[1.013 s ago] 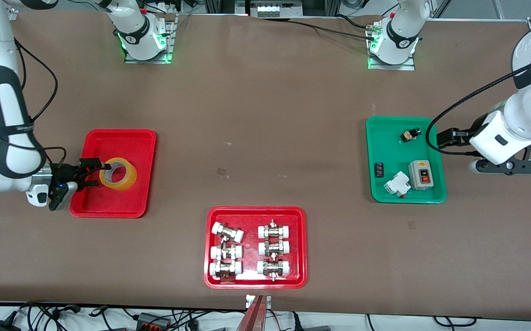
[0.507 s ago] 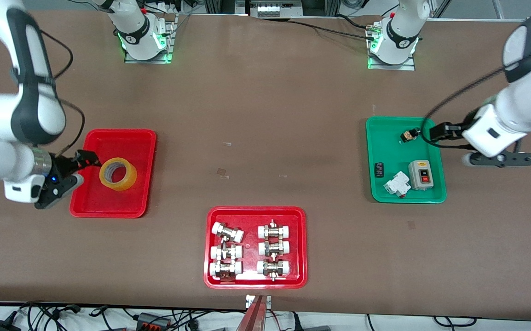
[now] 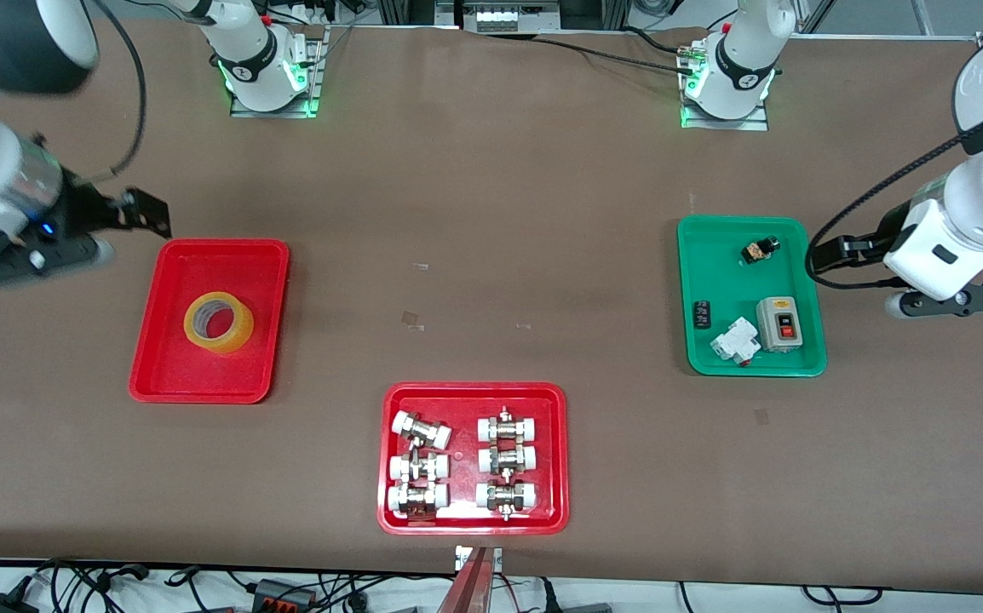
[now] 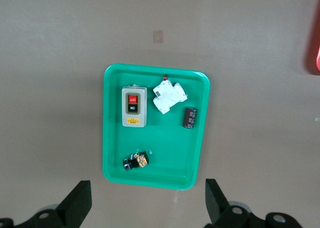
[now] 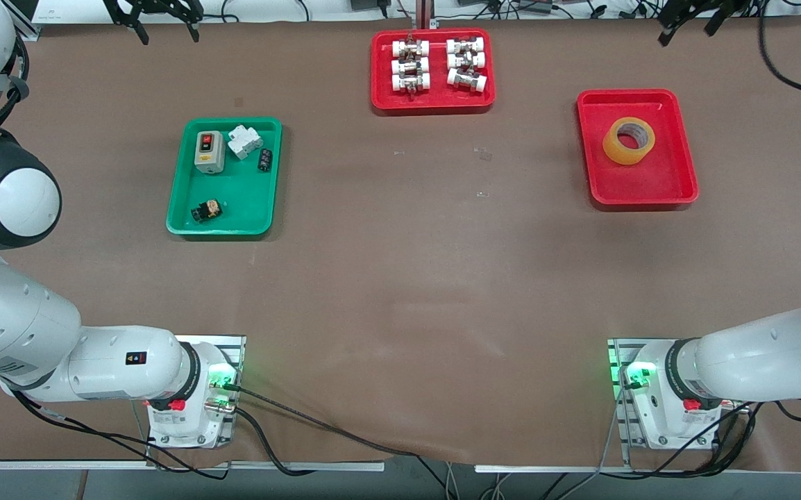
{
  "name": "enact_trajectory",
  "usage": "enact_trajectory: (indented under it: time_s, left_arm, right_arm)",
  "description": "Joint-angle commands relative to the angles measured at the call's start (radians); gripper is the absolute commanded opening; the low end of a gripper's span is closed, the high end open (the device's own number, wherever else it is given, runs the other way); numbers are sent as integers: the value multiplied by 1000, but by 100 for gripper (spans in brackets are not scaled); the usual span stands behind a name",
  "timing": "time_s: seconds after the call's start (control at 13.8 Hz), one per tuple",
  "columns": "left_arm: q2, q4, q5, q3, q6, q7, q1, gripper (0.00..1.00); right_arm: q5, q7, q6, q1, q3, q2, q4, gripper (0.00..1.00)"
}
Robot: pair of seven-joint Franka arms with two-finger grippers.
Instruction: Left arm passes tape to right arm into tray
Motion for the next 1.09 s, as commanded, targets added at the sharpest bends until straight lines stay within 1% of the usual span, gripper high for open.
enact_trajectory:
  time_s: [0.0,0.07,0.14,0.22,0.29,0.36,0.43,0.58,0.65,0.8,1.01]
  left_arm:
    - [-94,-73,-8,4,16,92,5,100]
    - [-115,-87,-12,2,-15,118,5,100]
    - [-120,-90,-17,2,-40,118,8,100]
    - [-120,-86,-35,4,-17,133,20,100]
    - [-124,-90,-47,2,10,135,31,100]
    - [-128,-102,-51,2,18,137,33,100]
    - [-134,-108,-51,2,18,143,33,100]
    - [-170,-168,-51,2,61,146,33,100]
    - [-190,-191,-51,2,67,146,34,100]
    - [-189,-185,-51,4,67,146,33,100]
    - [-186,-176,-51,4,82,146,31,100]
  right_arm:
    - [-21,155,-59,1,-6,-32,37,100]
    - [-27,206,-90,1,1,-33,69,100]
    - [-30,224,-90,4,2,-33,98,100]
    - [-29,237,-90,4,4,-33,117,100]
    - [-24,249,-86,1,1,-41,109,100]
    - [-23,249,-55,-4,-5,-57,79,100]
    - [-23,246,-6,-6,-7,-88,29,100]
    - [-23,237,74,-9,-10,-160,-85,100]
    - [-20,237,57,-9,-10,-160,-79,100]
    - [-20,231,25,-9,-9,-148,-58,100]
    - [-20,237,25,-12,-10,-136,-47,100]
